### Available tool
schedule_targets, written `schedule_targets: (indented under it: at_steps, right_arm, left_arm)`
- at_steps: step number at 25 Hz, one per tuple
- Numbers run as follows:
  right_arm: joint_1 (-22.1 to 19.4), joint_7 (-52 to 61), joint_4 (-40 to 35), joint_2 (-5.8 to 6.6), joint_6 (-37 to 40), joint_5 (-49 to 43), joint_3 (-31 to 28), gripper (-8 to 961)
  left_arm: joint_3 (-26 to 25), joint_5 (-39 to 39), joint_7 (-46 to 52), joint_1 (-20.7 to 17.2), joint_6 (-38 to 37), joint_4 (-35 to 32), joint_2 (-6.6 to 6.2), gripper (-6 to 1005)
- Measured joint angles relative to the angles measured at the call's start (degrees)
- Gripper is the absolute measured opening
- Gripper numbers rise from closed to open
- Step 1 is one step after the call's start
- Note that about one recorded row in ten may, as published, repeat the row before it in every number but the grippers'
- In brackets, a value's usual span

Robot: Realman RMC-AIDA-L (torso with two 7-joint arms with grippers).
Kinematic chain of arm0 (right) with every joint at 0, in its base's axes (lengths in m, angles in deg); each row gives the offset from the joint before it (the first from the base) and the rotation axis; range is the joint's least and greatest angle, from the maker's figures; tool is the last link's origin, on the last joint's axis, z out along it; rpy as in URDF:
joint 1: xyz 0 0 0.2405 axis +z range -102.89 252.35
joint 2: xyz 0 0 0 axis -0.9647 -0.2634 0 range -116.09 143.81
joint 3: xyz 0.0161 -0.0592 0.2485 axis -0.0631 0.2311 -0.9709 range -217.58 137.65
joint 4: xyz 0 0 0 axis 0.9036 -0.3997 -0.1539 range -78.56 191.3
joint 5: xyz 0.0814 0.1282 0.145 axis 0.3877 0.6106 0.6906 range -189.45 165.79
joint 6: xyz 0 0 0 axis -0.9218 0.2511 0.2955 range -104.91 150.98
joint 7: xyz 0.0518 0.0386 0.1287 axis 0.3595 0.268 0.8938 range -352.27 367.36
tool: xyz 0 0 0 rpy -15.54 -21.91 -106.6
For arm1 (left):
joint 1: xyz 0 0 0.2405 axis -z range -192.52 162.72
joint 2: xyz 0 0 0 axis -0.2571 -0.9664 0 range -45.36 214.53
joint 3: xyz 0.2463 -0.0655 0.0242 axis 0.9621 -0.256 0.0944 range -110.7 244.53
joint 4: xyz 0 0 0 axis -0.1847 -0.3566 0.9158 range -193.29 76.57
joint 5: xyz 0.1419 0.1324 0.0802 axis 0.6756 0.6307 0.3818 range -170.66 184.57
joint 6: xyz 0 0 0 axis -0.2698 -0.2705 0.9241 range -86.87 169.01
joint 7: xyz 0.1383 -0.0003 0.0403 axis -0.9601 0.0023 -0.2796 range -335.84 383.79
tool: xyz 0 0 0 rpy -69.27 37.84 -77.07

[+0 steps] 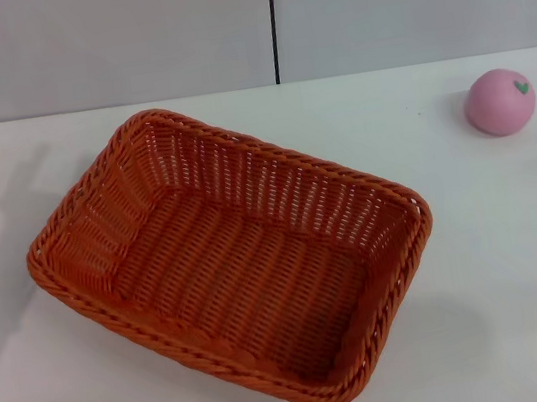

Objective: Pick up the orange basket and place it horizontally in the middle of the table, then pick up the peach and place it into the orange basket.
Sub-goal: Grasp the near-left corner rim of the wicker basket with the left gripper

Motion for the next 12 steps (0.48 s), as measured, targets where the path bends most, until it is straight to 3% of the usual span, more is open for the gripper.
schedule_targets:
  at_steps: [8, 9, 11, 12]
  right_arm:
    - [-0.1, 0.0, 0.5, -0.06, -0.6, 0.0, 0.0, 389]
    - [-0.1, 0.0, 0.6, -0.07, -0.7, 0.0, 0.0, 389]
    - [0.0, 0.0, 0.7, -0.07, -0.9, 0.0, 0.0, 389]
    - [0.0, 0.0, 0.7, -0.07, -0.9, 0.0, 0.0, 389]
  left_arm:
    - [1.0, 0.5, 2.5, 0.1, 0.7, -2.4, -0.49, 714]
    - [5.2, 0.6, 9.0, 0.1, 1.0, -8.9, -0.86, 713]
    - [6.6, 0.7, 11.0, 0.0, 1.1, -11.2, -0.99, 711]
    - [9.6, 1.3, 15.5, -0.1, 1.5, -16.4, -1.61, 710]
